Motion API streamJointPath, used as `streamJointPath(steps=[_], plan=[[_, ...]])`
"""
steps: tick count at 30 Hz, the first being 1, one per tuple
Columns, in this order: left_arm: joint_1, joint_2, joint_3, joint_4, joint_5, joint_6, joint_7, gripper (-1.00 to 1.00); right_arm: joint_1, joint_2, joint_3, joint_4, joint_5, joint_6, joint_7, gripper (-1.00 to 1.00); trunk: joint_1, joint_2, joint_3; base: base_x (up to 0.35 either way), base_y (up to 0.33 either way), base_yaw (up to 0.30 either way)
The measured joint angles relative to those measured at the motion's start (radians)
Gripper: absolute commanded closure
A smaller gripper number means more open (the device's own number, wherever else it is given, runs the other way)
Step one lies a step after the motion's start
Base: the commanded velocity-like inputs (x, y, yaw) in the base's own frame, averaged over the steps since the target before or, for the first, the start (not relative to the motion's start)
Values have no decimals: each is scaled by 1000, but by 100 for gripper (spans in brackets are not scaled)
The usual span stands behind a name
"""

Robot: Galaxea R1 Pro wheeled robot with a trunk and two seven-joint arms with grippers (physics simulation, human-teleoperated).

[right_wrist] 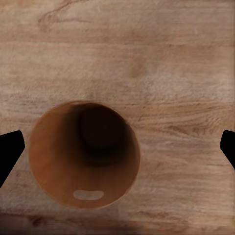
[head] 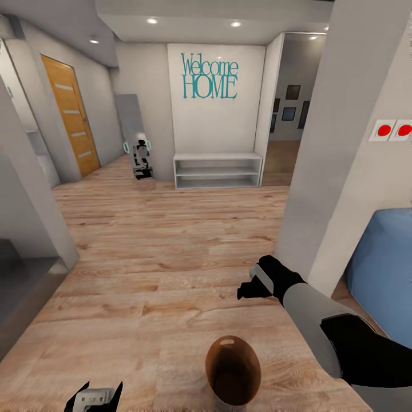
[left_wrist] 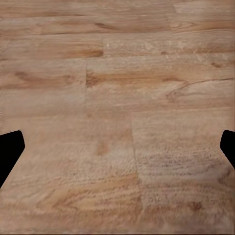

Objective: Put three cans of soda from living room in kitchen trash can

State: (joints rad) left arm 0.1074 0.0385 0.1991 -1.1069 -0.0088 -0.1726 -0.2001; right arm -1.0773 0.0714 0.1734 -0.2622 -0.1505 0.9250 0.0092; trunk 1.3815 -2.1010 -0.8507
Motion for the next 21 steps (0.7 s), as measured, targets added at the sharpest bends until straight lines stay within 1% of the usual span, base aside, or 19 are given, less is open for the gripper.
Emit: streamJointPath(steps=[5, 8, 21], plan=[[0, 0, 1, 1, -2, 1, 0, -100, 0, 0, 0, 0, 0, 0, 0, -100, 0, 0, 0, -251, 0, 0], [0, 0, 1, 0, 0, 0, 0, -100, 0, 0, 0, 1, 1, 0, 0, -100, 0, 0, 0, -152, 0, 0], [0, 0, -1, -4, 3, -2, -1, -100, 0, 1, 0, 0, 3, -14, 1, -100, 0, 0, 0, -30, 0, 0]])
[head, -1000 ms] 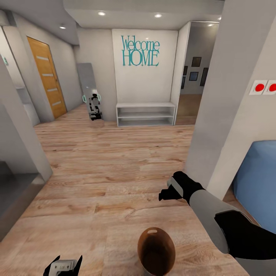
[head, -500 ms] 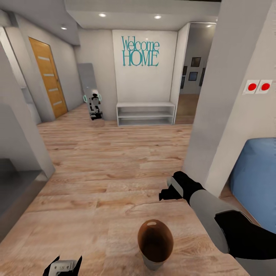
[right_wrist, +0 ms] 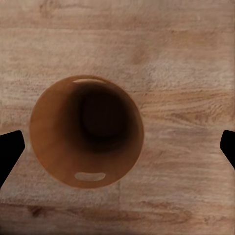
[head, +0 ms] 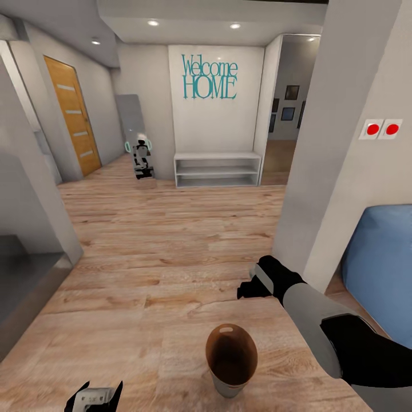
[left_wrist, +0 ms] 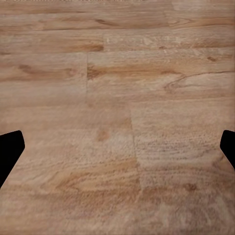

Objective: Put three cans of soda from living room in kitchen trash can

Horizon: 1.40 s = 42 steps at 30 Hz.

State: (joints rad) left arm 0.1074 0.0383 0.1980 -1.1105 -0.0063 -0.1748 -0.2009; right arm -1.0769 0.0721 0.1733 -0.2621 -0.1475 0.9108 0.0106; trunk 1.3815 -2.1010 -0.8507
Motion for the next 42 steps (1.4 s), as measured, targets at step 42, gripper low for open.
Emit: streamJointPath(steps=[42], plan=[[0, 0, 4, 4, -4, 3, 6, -100, 0, 0, 2, -6, -3, -6, 6, -100, 31, -56, -28, 0, 0, 0]])
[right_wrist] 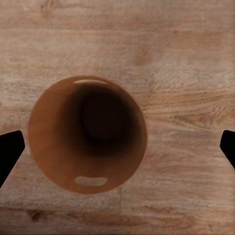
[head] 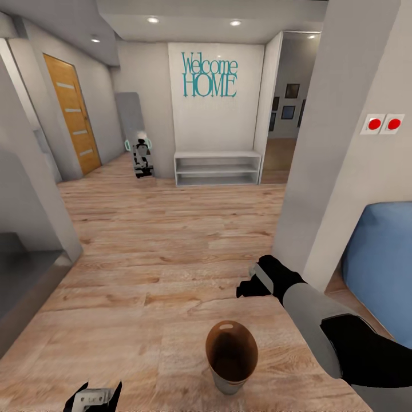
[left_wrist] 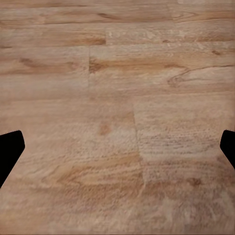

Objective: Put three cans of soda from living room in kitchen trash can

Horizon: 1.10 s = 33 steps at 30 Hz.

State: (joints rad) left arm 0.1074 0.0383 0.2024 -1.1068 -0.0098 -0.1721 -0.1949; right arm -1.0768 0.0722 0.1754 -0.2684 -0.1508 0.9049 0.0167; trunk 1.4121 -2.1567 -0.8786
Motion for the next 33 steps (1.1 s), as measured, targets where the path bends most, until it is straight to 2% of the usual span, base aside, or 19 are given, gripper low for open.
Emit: streamJointPath(steps=[28, 33], plan=[[0, 0, 0, 3, 0, 0, 0, -100, 0, -2, -1, 1, 2, -1, -1, -100, 107, -196, -130, 0, 0, 0], [0, 0, -1, 3, 1, -1, 0, -100, 0, -2, -2, 1, 1, -1, -1, -100, 107, -196, -138, 0, 0, 0]])
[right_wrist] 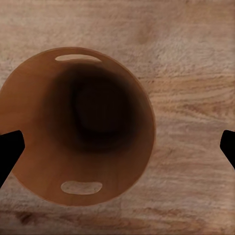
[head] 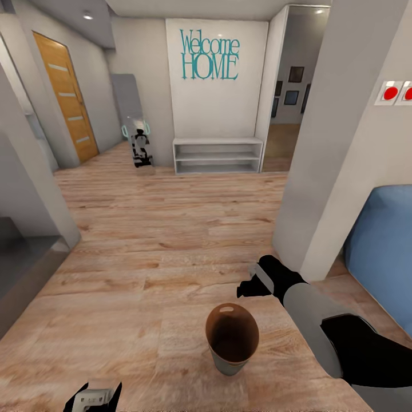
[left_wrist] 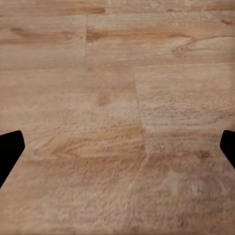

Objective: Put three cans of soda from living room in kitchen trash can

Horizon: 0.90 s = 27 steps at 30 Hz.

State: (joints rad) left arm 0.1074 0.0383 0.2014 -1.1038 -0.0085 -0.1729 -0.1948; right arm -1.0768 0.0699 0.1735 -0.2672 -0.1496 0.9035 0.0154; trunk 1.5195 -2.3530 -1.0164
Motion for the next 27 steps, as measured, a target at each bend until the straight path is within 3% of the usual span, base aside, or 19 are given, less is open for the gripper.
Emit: streamJointPath(steps=[12, 27], plan=[[0, 0, -2, 0, 0, -2, -2, -100, 0, 1, 1, 0, 1, 0, 0, -100, 0, 0, -19, 0, 0, 0], [0, 0, 0, 2, -3, 1, 0, -100, 0, -3, 3, -1, 2, 0, 0, -100, 57, -105, -90, 0, 0, 0]])
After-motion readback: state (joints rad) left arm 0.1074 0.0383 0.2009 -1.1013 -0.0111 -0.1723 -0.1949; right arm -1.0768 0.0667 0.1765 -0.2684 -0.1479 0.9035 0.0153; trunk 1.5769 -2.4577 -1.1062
